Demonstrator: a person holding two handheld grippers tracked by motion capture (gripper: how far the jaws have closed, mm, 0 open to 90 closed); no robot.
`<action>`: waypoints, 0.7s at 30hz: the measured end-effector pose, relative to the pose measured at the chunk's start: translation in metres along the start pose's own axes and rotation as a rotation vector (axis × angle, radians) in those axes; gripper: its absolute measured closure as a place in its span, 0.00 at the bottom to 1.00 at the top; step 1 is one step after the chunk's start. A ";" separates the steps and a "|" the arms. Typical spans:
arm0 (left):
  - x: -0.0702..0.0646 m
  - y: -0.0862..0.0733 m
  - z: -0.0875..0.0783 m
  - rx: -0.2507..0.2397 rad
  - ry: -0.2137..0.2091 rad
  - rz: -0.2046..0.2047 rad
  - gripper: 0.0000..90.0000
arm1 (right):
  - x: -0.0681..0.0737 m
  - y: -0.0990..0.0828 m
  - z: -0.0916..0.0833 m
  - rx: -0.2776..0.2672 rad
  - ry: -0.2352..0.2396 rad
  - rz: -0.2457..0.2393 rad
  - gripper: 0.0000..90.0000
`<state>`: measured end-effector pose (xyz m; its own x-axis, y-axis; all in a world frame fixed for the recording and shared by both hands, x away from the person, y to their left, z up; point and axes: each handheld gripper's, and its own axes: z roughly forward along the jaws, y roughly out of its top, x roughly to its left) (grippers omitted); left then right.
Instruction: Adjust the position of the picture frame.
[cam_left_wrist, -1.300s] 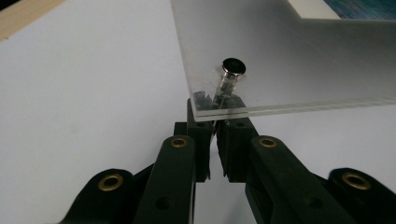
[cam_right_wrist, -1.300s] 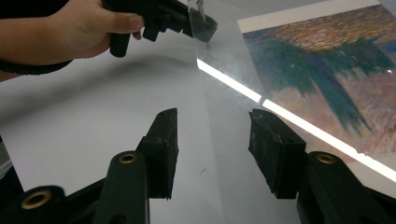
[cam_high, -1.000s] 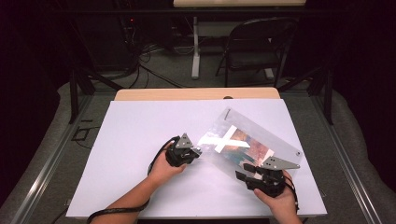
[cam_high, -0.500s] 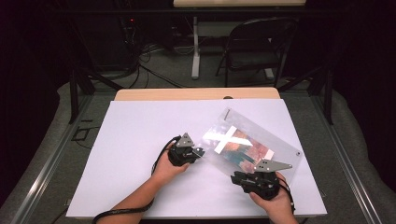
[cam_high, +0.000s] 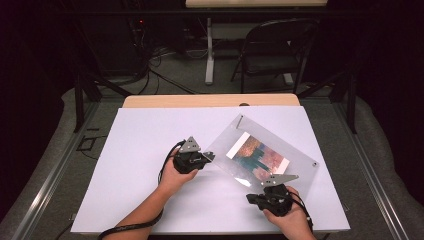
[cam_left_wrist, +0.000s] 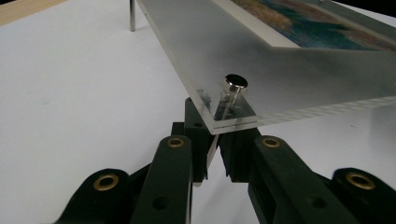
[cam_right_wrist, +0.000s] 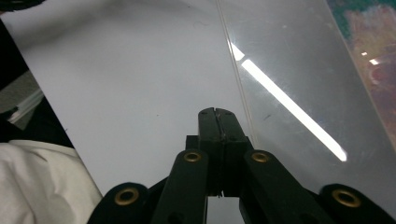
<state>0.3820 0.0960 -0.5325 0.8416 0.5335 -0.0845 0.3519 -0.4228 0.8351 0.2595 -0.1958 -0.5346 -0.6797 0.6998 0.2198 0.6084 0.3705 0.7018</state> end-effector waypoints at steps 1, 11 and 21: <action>-0.001 0.000 -0.002 0.000 0.001 0.002 0.91 | 0.001 0.001 0.001 0.002 -0.010 -0.020 1.00; -0.010 -0.006 -0.031 0.009 0.014 0.035 0.94 | -0.010 0.009 -0.003 -0.004 0.043 0.035 1.00; -0.021 -0.020 -0.058 -0.003 0.022 0.002 0.95 | -0.038 0.036 0.010 0.016 0.024 0.084 1.00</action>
<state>0.3339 0.1356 -0.5160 0.8333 0.5484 -0.0706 0.3487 -0.4222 0.8368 0.3118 -0.2034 -0.5241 -0.6359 0.7138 0.2935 0.6696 0.3211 0.6697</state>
